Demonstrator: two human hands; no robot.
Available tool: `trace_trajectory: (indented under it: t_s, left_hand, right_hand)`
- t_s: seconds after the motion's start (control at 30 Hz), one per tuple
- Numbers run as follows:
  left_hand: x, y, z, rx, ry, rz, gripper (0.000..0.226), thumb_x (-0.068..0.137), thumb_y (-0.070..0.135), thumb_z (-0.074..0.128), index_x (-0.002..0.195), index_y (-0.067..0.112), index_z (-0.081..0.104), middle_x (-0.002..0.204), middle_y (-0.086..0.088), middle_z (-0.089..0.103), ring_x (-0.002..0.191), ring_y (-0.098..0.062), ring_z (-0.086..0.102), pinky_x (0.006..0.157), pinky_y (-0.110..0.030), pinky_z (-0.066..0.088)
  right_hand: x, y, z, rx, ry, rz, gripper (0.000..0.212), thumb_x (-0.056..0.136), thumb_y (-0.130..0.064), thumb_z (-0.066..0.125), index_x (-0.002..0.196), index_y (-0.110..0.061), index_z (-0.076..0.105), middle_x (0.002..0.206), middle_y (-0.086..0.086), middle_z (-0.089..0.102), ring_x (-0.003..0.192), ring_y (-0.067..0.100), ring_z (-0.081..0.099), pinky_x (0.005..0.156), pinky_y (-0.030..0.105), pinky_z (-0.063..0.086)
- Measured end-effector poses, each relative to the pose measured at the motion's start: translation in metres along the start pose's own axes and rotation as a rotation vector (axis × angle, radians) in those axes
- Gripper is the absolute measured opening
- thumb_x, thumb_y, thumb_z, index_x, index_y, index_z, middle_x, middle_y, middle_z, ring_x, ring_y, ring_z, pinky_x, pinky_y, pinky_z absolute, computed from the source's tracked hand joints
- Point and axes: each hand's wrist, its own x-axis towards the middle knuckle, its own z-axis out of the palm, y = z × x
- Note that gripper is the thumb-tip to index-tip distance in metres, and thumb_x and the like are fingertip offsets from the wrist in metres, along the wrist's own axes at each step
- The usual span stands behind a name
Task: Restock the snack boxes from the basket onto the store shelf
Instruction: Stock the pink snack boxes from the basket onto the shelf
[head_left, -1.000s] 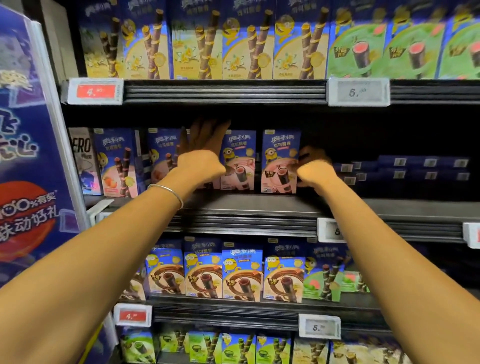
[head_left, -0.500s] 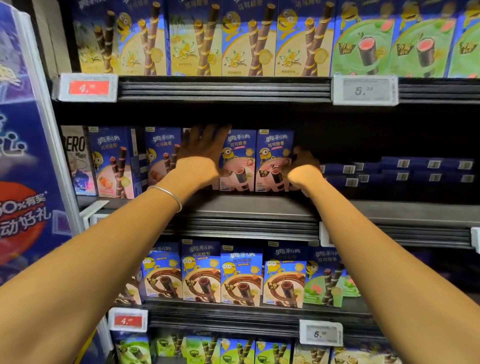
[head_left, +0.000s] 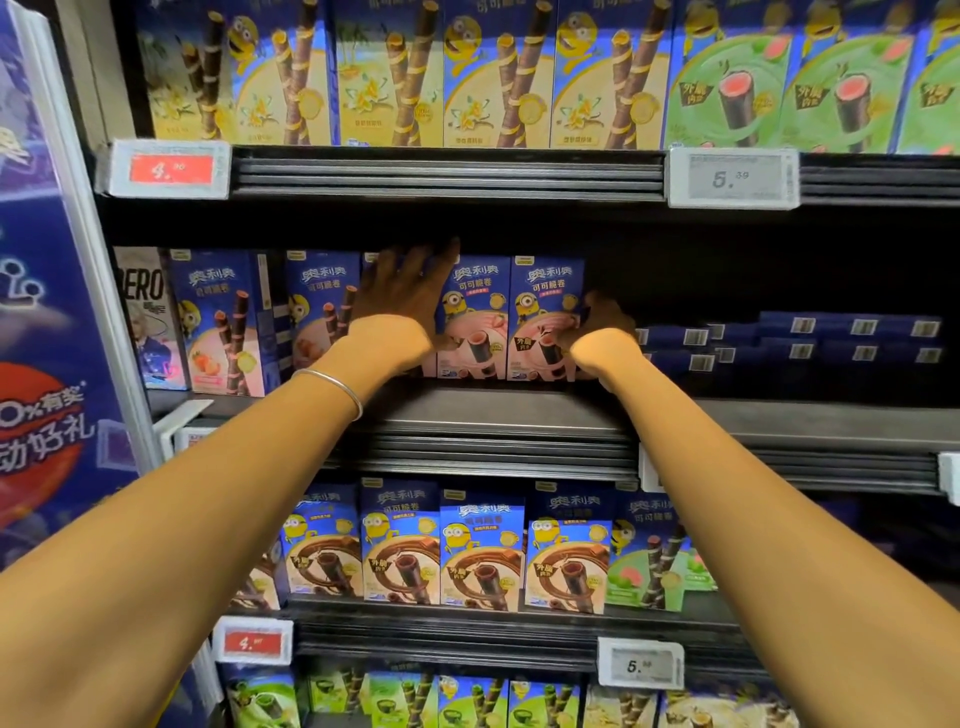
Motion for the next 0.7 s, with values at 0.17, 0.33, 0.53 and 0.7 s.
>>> trace_trajectory:
  t_s: [0.17,0.33,0.53,0.7]
  left_hand:
    - [-0.003,0.001,-0.006,-0.146,-0.019,-0.012,0.122,0.081,0.050,0.084,0.167,0.029,0.000,0.175,-0.002,0.002,0.161,-0.031,-0.002,0.125,-0.060,0.014]
    - [-0.016,0.009,-0.015,-0.470,0.068,-0.148,0.105,0.088,0.032,0.081,0.167,0.026,0.012,0.174,-0.004,0.011,0.160,-0.028,0.010,0.128,-0.051,0.021]
    - [-0.039,0.030,-0.024,-0.882,0.284,-0.358,0.071,0.097,0.035,0.071,0.158,0.016,0.039,0.121,0.010,0.059,0.105,0.028,0.052,0.082,0.005,0.037]
    - [-0.057,0.044,-0.048,-1.188,0.289,-0.560,0.045,0.103,0.046,0.057,0.137,0.016,0.057,0.115,0.013,0.059,0.109,-0.009,0.059,0.084,-0.015,0.045]
  right_hand:
    - [-0.006,-0.001,-0.007,0.118,-0.061,0.068,0.053,0.091,-0.022,0.075,0.136,-0.008,0.050,0.134,0.016,0.059,0.122,0.035,0.059,0.098,0.043,0.052]
    - [-0.015,-0.002,-0.016,0.347,-0.006,0.085,0.053,0.093,-0.020,0.073,0.140,-0.010,0.050,0.137,0.016,0.059,0.126,0.034,0.058,0.104,0.049,0.051]
    - [-0.035,-0.007,-0.025,0.724,0.056,0.108,0.028,0.091,-0.019,0.067,0.118,-0.018,0.060,0.114,0.008,0.068,0.099,0.021,0.068,0.064,0.027,0.053]
    - [-0.058,-0.006,-0.043,0.890,-0.010,0.095,0.019,0.096,-0.024,0.061,0.114,-0.019,0.056,0.108,0.001,0.067,0.089,0.008,0.066,0.058,0.022,0.049]
